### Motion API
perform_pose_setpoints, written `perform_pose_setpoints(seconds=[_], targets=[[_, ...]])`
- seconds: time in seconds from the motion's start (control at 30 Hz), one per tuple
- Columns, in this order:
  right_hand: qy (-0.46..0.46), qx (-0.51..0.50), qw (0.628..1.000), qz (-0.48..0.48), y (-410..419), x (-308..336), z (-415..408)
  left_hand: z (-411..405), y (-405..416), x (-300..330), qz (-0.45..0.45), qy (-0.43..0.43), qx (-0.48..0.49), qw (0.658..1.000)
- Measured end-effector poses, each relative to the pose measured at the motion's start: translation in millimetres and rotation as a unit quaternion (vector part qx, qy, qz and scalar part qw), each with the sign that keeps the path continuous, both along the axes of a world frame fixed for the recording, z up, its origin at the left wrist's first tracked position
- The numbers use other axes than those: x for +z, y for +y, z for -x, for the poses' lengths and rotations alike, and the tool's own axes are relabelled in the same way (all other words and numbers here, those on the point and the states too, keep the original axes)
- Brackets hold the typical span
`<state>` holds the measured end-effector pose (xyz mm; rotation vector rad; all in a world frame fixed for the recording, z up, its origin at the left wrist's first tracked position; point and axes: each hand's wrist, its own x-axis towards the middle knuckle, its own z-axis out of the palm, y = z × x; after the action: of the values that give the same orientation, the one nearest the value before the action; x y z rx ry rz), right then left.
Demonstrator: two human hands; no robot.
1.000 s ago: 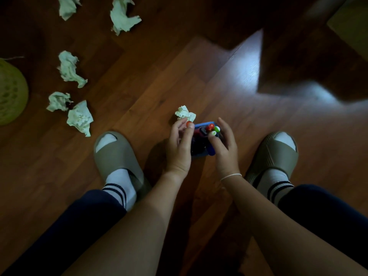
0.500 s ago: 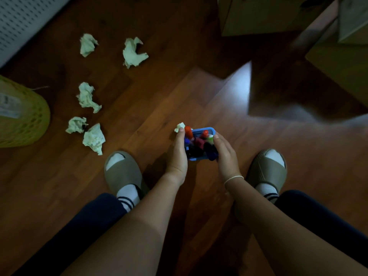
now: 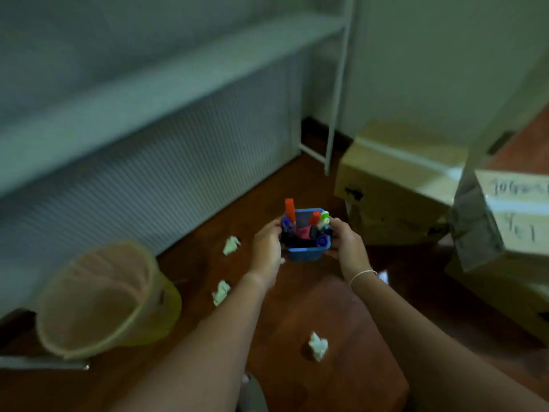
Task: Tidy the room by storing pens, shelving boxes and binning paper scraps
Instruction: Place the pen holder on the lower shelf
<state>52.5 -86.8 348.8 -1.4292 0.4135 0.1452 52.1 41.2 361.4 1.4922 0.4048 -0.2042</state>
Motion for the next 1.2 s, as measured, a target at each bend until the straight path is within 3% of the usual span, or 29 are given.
perform_pose_setpoints(seconds=[0.27, 0.37, 0.53, 0.67, 0.9, 1.2], targets=[[-0.09, 0.091, 0.991, 0.044, 102, 166, -43, -13, 104, 171, -0.037, -0.142, 0.017, 0.989], [-0.134, 0.163, 0.973, 0.093, 146, 214, -44, -2, 148, 215, -0.068, -0.185, 0.032, 0.98], [-0.163, 0.208, 0.962, 0.074, 220, 264, -44, 17, 214, 263, -0.083, -0.207, 0.112, 0.968], [-0.134, 0.238, 0.962, 0.026, 280, 279, -36, 40, 263, 280, -0.048, -0.183, 0.171, 0.967], [-0.115, 0.327, 0.938, 0.027, 411, 265, -16, 76, 373, 263, -0.036, -0.167, 0.274, 0.946], [-0.106, 0.401, 0.91, 0.028, 520, 237, -4, 91, 472, 239, -0.019, -0.134, 0.344, 0.929]])
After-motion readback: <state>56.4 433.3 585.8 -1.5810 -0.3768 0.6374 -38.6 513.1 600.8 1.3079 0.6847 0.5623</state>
